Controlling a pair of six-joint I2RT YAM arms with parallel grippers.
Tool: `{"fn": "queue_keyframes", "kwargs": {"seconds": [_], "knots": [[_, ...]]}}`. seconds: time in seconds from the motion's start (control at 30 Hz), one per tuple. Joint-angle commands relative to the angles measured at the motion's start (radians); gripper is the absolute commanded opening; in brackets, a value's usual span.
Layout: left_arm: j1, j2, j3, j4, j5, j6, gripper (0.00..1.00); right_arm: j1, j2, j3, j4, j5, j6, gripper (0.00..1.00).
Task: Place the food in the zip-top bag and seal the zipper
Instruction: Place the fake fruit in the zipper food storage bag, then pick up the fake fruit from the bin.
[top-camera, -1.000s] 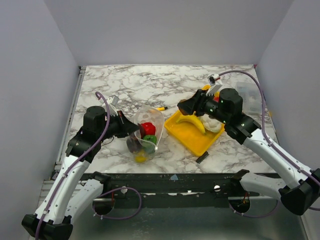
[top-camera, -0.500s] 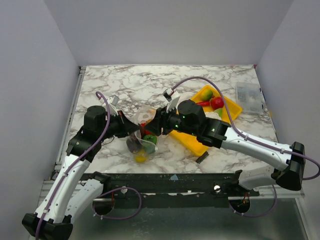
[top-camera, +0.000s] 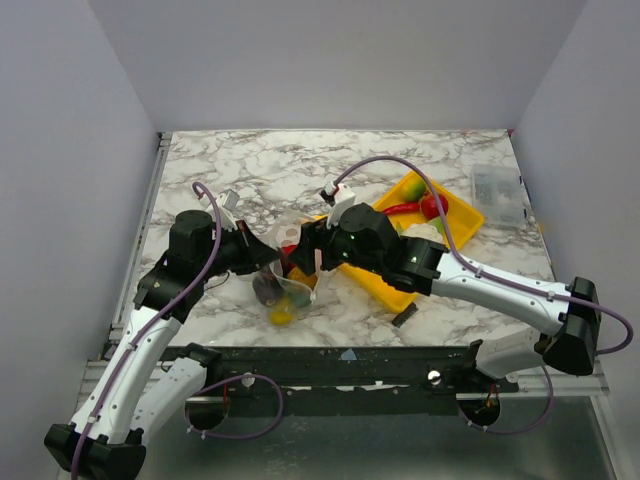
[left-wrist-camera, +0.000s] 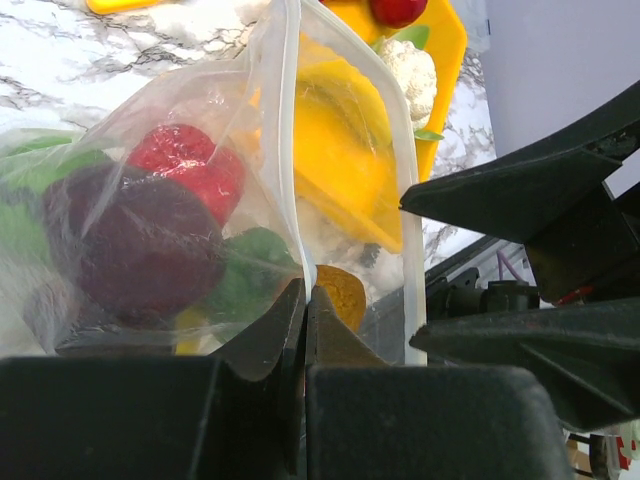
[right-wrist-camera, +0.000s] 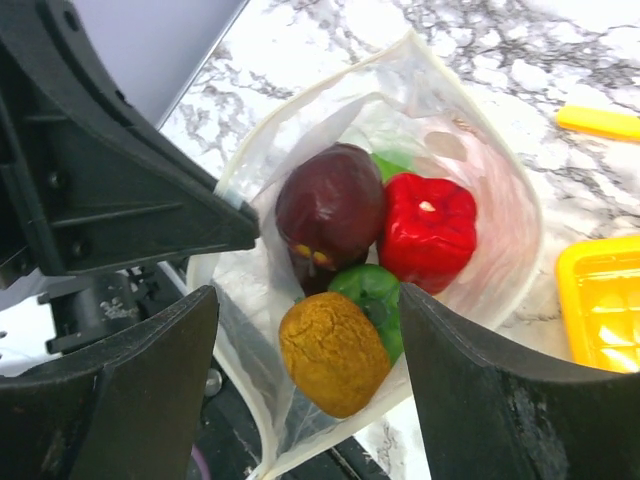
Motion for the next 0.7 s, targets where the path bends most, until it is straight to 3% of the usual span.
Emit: {"fn": "queue_keyframes", "kwargs": {"seconds": [0.0,0.3,0.4,0.67], "knots": [[0.005,-0.002,0.018,0.014,0.025,-0.002,0.00,0.008,-0.035,0.018,-0.042,0.145,0.006,0.75],[0.005,-0.005,0.007,0.022,0.022,0.007,0.00,-0.020,-0.145,-0.040,-0.115,0.538,0.045,0.75],[0.005,-0.003,0.012,0.016,0.018,0.012,0.00,-0.108,-0.163,-0.055,-0.127,0.554,0.036,0.75],[0.005,-0.012,0.014,-0.002,0.004,0.034,0.00,-0.529,-0.098,-0.078,-0.136,0.413,0.021,0.77]]}}
